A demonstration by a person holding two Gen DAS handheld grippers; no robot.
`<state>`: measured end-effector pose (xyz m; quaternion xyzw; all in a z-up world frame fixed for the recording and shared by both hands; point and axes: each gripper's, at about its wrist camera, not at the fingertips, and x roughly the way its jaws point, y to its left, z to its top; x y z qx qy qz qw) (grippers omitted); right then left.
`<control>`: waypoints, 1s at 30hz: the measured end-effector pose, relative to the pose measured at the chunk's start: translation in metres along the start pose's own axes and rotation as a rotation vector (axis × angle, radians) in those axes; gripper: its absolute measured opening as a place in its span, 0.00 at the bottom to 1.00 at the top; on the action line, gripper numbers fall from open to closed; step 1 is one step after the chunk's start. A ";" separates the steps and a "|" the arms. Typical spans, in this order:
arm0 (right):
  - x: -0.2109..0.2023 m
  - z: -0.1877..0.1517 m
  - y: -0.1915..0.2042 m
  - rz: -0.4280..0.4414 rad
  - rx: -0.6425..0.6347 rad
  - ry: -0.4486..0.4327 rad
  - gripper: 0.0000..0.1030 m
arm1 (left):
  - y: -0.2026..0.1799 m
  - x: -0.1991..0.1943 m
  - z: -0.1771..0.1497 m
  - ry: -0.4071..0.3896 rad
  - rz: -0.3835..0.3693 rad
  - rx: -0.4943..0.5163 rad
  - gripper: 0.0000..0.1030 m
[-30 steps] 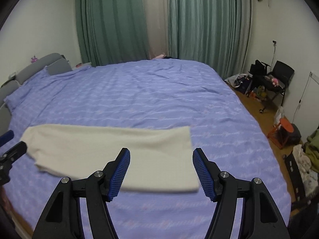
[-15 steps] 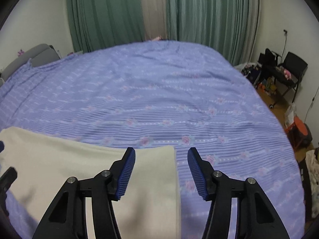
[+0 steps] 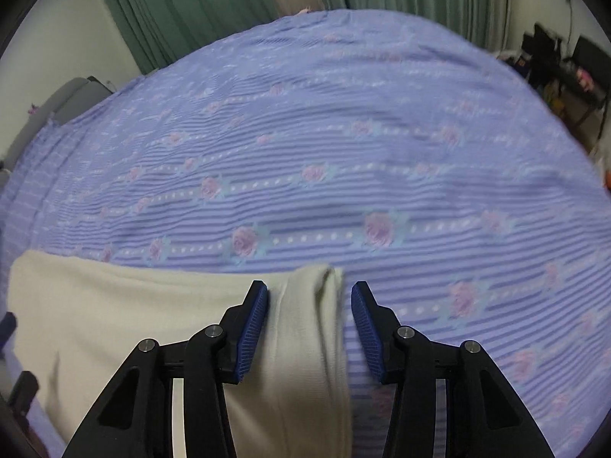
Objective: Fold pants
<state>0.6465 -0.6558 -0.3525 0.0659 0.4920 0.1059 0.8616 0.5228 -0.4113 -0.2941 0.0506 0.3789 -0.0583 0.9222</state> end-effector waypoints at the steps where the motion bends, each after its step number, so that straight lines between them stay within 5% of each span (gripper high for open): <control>1: 0.003 0.000 0.000 -0.001 -0.004 0.005 0.46 | 0.000 0.001 0.000 0.002 -0.002 0.001 0.95; 3: 0.008 -0.001 0.002 -0.002 -0.001 0.015 0.44 | -0.001 0.003 0.002 0.008 -0.002 -0.002 0.95; 5: 0.007 -0.001 0.002 0.004 0.001 0.015 0.23 | -0.001 0.004 0.003 0.014 -0.009 -0.013 0.94; 7: -0.010 0.001 0.004 -0.001 -0.014 -0.032 0.14 | 0.000 0.002 0.005 0.012 -0.024 -0.022 0.94; 10: -0.043 0.005 0.003 0.018 -0.009 -0.187 0.12 | 0.001 -0.002 0.008 -0.019 -0.012 -0.019 0.94; 12: -0.029 0.007 -0.001 -0.009 -0.013 -0.146 0.13 | 0.002 0.002 0.010 -0.018 0.015 -0.021 0.94; 13: -0.014 0.006 -0.002 -0.035 -0.014 -0.101 0.15 | 0.003 0.003 0.010 -0.014 0.021 -0.021 0.94; 15: -0.002 0.002 0.001 -0.105 -0.058 -0.071 0.36 | 0.002 0.005 0.010 -0.009 0.024 -0.019 0.94; 16: -0.008 -0.001 0.002 -0.179 -0.071 -0.103 0.57 | 0.001 0.005 0.010 -0.009 0.023 -0.016 0.94; 17: -0.017 -0.002 0.002 -0.227 -0.065 -0.137 0.66 | 0.000 0.004 0.010 -0.012 0.023 -0.011 0.94; 20: -0.054 -0.003 -0.008 -0.313 -0.014 -0.212 0.66 | -0.006 -0.001 0.008 -0.022 0.024 0.012 0.94; 25: -0.127 -0.048 0.000 -0.239 0.001 -0.258 0.66 | -0.016 -0.021 0.005 -0.039 -0.013 0.027 0.95; 30: -0.156 -0.116 0.007 -0.188 0.081 -0.198 0.66 | -0.031 -0.043 -0.004 -0.046 -0.013 0.071 0.95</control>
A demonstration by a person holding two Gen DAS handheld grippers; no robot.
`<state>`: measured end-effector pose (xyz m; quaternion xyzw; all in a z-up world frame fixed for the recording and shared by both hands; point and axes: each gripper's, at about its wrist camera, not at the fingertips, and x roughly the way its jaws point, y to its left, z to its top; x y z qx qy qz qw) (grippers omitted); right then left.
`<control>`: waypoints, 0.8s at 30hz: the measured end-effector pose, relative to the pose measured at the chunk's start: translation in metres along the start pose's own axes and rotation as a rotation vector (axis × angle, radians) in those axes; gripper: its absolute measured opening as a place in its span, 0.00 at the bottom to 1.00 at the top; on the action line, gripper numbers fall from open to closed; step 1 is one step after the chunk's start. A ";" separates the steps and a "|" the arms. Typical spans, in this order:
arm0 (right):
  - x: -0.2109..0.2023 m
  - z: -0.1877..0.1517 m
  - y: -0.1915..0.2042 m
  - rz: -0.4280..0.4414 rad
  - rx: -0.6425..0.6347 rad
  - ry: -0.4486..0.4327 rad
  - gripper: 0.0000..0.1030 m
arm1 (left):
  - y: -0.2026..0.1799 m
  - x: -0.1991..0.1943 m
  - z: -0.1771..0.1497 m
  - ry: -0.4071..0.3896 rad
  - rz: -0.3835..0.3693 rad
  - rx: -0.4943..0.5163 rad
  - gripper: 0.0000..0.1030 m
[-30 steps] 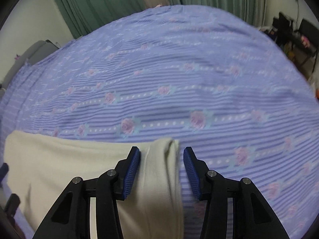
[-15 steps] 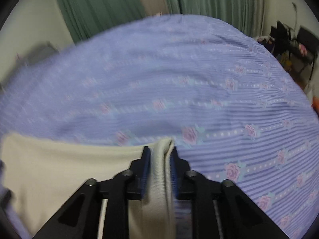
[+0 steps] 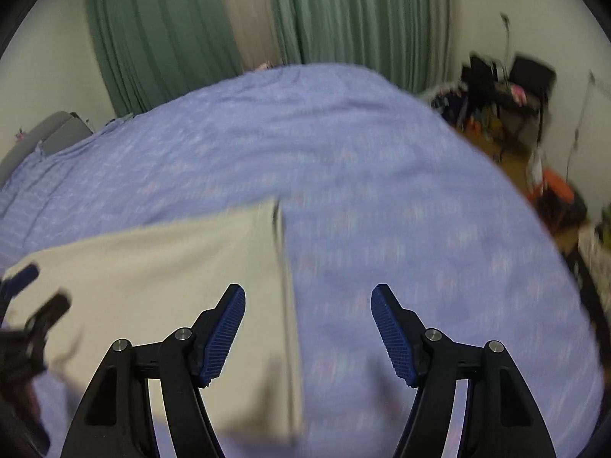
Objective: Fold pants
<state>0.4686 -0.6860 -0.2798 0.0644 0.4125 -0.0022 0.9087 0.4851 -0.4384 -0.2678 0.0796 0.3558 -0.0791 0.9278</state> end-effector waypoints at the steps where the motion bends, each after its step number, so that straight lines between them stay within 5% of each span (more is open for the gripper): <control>1: -0.003 -0.018 -0.002 0.008 0.032 0.027 0.66 | -0.003 -0.002 -0.001 0.004 -0.009 0.008 0.95; 6: -0.005 -0.059 -0.008 0.052 0.185 0.118 0.63 | -0.018 -0.007 -0.013 0.050 -0.042 0.030 0.95; 9: 0.005 -0.071 -0.012 0.092 0.306 0.156 0.53 | -0.025 -0.010 -0.014 0.059 -0.057 0.026 0.95; 14: 0.014 -0.074 -0.018 0.149 0.374 0.168 0.07 | -0.028 -0.016 -0.010 0.058 -0.066 0.017 0.95; 17: -0.005 -0.065 -0.014 0.080 0.289 0.095 0.06 | -0.031 -0.020 -0.008 0.046 -0.076 0.006 0.95; 21: 0.013 -0.076 -0.021 0.051 0.311 0.174 0.06 | -0.036 -0.020 -0.009 0.056 -0.081 0.009 0.95; 24: 0.010 -0.079 -0.018 0.015 0.298 0.141 0.09 | -0.038 -0.022 -0.010 0.048 -0.075 0.019 0.95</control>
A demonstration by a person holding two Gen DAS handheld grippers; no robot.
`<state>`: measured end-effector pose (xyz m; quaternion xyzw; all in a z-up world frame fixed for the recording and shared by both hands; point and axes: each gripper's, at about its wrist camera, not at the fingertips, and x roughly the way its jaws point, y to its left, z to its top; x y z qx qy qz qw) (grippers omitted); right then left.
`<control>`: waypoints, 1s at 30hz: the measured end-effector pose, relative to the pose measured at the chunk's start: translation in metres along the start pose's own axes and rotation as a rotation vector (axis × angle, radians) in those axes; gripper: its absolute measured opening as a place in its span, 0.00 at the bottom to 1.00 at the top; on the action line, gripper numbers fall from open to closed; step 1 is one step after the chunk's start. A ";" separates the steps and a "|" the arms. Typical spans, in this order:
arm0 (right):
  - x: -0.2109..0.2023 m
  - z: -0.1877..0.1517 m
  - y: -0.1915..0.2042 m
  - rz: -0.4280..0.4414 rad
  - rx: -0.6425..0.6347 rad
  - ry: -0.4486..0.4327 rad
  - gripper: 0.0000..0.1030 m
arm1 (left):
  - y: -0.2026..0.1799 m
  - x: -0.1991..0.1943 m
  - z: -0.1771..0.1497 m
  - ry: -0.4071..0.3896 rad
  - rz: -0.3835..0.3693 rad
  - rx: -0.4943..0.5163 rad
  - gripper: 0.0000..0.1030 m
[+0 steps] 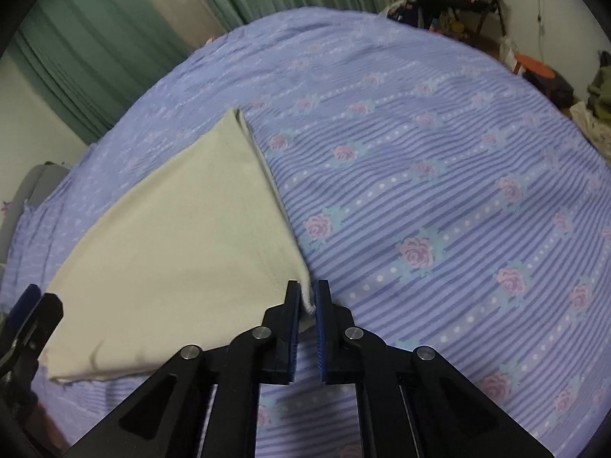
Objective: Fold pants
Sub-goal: 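Move the right gripper to the pants cuff and close on it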
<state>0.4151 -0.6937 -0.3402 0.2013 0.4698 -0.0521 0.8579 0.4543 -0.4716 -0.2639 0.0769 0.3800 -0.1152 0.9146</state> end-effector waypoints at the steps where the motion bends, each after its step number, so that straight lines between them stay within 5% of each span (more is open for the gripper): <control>1: -0.005 0.000 0.000 -0.018 0.006 -0.022 0.19 | -0.001 0.000 -0.001 0.002 0.001 0.004 0.95; 2: -0.013 0.000 -0.001 -0.040 0.019 -0.042 0.37 | 0.000 0.000 -0.001 0.004 0.004 0.005 0.95; 4: -0.030 -0.002 -0.005 -0.046 0.059 -0.082 0.47 | 0.001 -0.002 -0.003 0.003 0.009 -0.004 0.95; 9: -0.040 -0.013 -0.001 0.054 0.067 -0.070 0.47 | 0.005 -0.004 -0.007 0.009 0.014 -0.016 0.95; 20: 0.020 -0.048 0.011 0.275 0.222 0.060 0.62 | 0.005 0.000 -0.017 0.025 0.034 0.019 0.95; 22: 0.028 -0.049 0.010 0.303 0.242 0.039 0.72 | 0.004 -0.001 -0.017 0.021 0.033 0.021 0.95; 30: 0.053 -0.025 0.017 0.300 0.269 -0.064 0.75 | 0.003 0.003 -0.016 0.011 0.044 0.033 0.95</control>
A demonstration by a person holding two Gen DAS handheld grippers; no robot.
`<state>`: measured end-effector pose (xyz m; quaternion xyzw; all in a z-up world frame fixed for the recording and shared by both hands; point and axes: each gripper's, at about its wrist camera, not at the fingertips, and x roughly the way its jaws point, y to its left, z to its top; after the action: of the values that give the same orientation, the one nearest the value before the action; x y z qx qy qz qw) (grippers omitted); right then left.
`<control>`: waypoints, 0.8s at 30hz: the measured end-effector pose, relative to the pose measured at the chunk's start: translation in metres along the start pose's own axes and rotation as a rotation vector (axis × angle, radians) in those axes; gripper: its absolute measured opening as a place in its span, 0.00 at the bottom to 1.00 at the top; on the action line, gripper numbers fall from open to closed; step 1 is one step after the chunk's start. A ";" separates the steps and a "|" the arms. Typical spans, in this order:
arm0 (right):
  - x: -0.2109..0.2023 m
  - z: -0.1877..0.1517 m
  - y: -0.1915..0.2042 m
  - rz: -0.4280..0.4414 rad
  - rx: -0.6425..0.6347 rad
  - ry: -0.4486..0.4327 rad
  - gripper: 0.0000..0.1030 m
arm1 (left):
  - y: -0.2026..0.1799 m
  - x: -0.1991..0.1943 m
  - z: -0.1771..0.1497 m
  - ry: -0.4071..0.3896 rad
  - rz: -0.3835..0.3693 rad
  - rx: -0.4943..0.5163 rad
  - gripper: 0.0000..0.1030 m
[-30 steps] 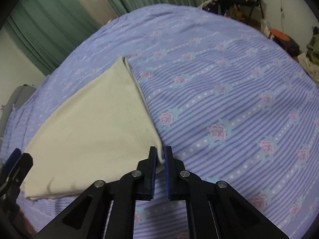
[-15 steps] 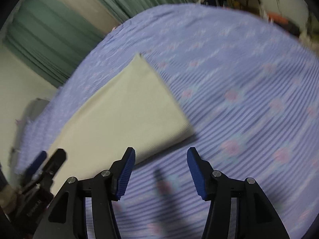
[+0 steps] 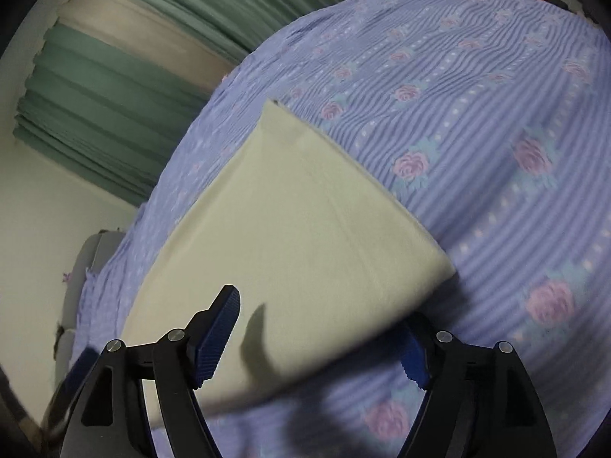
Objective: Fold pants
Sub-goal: 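Move the right gripper to the pants cuff and close on it, then lift the cuff with the right gripper, fold it over the pants, open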
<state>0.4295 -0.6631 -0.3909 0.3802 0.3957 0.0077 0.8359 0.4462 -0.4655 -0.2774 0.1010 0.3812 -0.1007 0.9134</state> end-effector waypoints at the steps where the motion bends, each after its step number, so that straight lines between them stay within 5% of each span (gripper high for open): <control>1: 0.002 0.001 0.000 0.001 0.000 -0.015 0.75 | 0.001 -0.001 0.001 -0.005 0.001 -0.004 0.95; 5: 0.003 0.007 0.005 -0.007 0.003 -0.040 0.69 | 0.005 -0.002 0.002 -0.009 0.002 -0.020 0.95; 10: -0.008 0.023 0.015 0.098 0.061 -0.083 0.59 | 0.011 -0.007 0.005 -0.018 0.008 -0.038 0.95; 15: 0.028 0.034 0.023 -0.007 0.025 -0.023 0.48 | 0.016 -0.012 0.010 -0.011 0.043 -0.041 0.95; 17: 0.033 0.037 0.019 -0.040 0.060 -0.004 0.24 | 0.020 -0.016 0.015 -0.003 0.064 -0.048 0.95; 18: 0.032 0.040 0.020 -0.064 0.061 0.007 0.20 | 0.023 -0.019 0.018 0.009 0.076 -0.057 0.95; 24: -0.009 0.044 0.081 -0.156 -0.165 -0.030 0.17 | 0.064 -0.039 0.034 0.085 0.107 -0.177 0.95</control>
<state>0.4759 -0.6361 -0.3150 0.2783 0.4098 -0.0306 0.8682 0.4590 -0.4084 -0.2187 0.0444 0.4209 -0.0136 0.9059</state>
